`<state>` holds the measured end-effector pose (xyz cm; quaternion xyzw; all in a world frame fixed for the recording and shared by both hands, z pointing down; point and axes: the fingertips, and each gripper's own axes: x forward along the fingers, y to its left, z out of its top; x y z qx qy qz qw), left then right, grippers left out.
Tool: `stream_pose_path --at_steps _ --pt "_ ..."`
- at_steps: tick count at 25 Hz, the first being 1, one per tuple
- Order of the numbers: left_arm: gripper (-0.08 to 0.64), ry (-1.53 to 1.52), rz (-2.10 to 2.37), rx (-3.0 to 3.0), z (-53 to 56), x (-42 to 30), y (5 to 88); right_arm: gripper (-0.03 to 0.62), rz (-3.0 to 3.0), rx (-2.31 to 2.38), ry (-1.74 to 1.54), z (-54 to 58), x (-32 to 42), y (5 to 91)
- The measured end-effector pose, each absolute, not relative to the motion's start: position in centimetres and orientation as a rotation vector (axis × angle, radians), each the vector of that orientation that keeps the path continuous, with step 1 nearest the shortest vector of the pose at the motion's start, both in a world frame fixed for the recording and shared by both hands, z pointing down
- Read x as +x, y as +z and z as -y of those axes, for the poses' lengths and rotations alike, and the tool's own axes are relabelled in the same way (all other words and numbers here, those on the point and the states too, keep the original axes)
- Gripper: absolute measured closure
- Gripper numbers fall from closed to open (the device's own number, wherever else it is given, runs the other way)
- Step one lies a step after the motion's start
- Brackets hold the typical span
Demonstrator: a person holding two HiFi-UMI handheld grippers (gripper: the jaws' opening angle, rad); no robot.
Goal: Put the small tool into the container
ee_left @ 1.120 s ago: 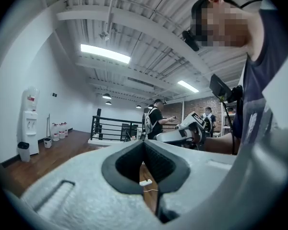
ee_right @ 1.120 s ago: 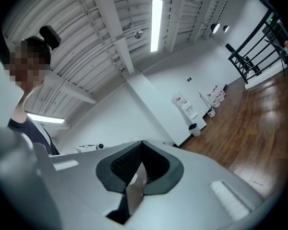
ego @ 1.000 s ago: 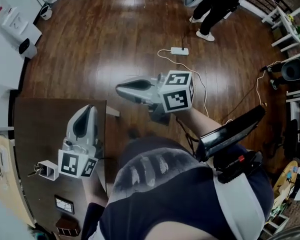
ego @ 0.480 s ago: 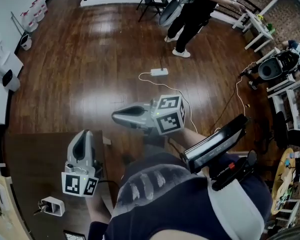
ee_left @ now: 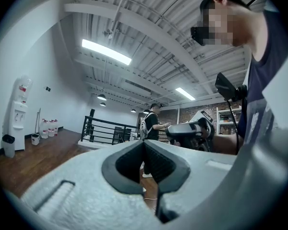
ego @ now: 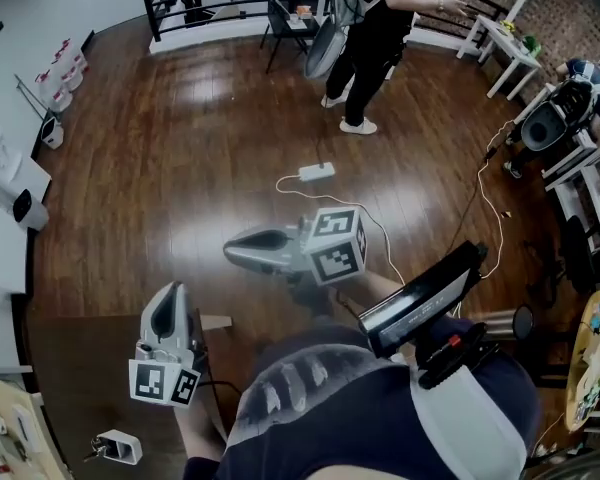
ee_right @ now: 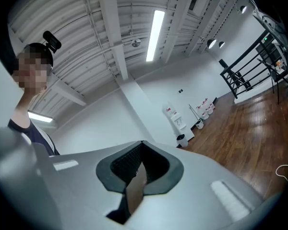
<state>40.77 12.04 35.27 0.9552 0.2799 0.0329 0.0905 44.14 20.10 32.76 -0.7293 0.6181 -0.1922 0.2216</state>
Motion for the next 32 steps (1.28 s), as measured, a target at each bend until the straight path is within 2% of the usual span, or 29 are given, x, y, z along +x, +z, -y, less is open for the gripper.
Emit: stream_pose_path --at_steps 17,26,32 --pt "0.563 0.297 -1.083 2.844 -33.9 50.1 36.3 0.591 -1.500 -1.932 -0.472 -41.7 53.2 34.9" --pt "0.563 0.334 -1.040 2.874 -36.5 52.7 36.1 0.591 -1.531 -1.895 -0.434 -44.9 55.3 34.2" --pt "0.563 0.377 -1.035 2.851 -33.2 56.2 36.8 0.591 -1.506 -1.904 -0.472 -41.9 58.7 34.7"
